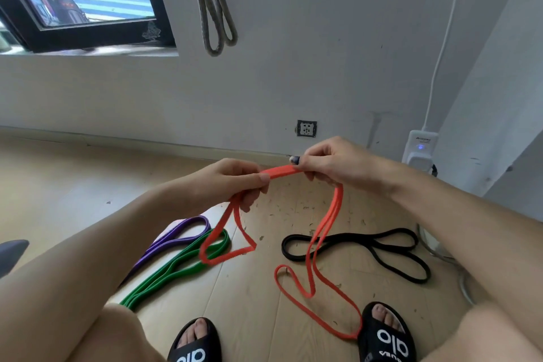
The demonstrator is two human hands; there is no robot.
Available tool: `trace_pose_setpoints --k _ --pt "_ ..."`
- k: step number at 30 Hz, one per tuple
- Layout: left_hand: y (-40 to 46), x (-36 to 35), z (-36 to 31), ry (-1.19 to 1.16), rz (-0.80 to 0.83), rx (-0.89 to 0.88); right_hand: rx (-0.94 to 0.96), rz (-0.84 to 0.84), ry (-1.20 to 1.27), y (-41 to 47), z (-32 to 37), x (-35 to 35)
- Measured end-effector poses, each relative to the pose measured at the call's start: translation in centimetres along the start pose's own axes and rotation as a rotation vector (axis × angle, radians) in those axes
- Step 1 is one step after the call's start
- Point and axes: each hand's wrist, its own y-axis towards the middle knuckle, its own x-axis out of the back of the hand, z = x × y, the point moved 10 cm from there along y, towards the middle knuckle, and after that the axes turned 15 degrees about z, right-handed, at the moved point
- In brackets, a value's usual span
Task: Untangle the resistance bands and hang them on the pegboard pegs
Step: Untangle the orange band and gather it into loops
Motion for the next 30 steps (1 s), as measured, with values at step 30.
trace_pose_setpoints --k 30 --pt "-0.1 0.6 1.9 0.023 -0.010 0.050 -0.041 0.078 0.065 0.1 -1.0 -0.3"
